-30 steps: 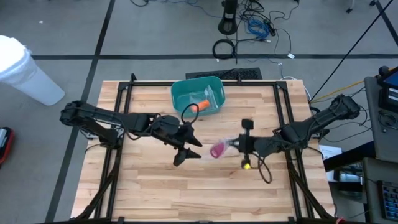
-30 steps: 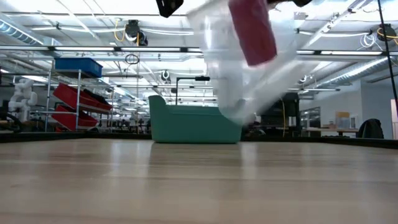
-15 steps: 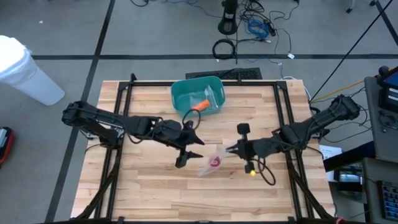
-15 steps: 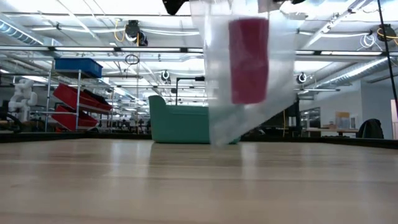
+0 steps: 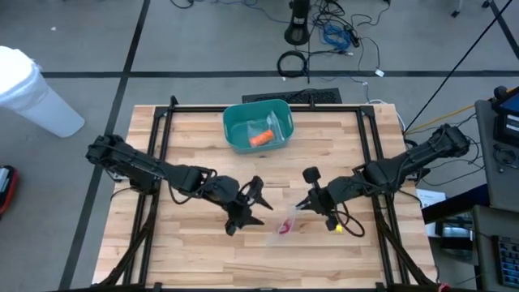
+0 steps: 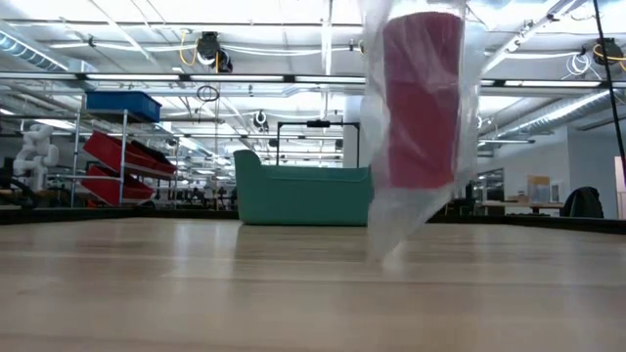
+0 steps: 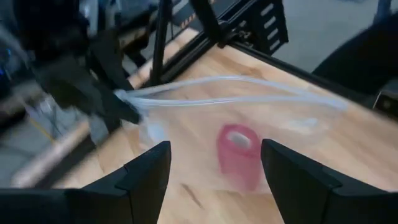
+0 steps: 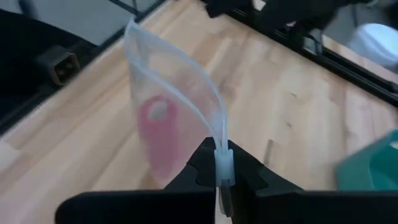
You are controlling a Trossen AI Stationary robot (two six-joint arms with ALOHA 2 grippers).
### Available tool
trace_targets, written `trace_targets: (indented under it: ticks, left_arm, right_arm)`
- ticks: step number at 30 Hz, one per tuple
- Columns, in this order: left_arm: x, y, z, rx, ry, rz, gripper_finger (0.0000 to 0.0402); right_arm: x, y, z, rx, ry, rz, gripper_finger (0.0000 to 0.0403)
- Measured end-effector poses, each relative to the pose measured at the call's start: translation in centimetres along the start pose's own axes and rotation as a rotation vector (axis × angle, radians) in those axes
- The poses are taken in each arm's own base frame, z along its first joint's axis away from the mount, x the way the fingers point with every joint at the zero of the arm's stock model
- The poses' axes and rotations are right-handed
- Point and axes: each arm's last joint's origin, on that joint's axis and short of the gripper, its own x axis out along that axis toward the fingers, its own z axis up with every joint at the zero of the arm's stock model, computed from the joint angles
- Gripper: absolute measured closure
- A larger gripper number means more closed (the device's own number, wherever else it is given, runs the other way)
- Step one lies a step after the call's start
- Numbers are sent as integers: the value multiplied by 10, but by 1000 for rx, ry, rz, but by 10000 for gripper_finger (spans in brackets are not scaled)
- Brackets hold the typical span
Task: Roll bandage
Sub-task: Close the transparent zip bag
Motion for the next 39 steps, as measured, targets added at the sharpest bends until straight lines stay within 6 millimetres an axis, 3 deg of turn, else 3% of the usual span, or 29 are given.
trace_targets:
  ticks: [11, 17, 22, 30, 39]
  left_arm:
    - [8, -3, 8, 508, -66, 48, 158]
    - [28, 3, -12, 517, 11, 53, 185]
    - [38, 1, -20, 658, 75, 51, 201]
    - [40, -3, -13, 899, 107, 120, 203]
    - [43, -7, -13, 986, 105, 108, 204]
  right_arm:
    - [12, -15, -5, 19, 0, 86, 398]
    - [20, -27, -10, 46, 6, 123, 398]
    - [21, -37, -14, 76, -6, 175, 397]
    - [21, -43, -17, 99, -2, 185, 397]
    - [21, -43, -17, 102, -3, 186, 396]
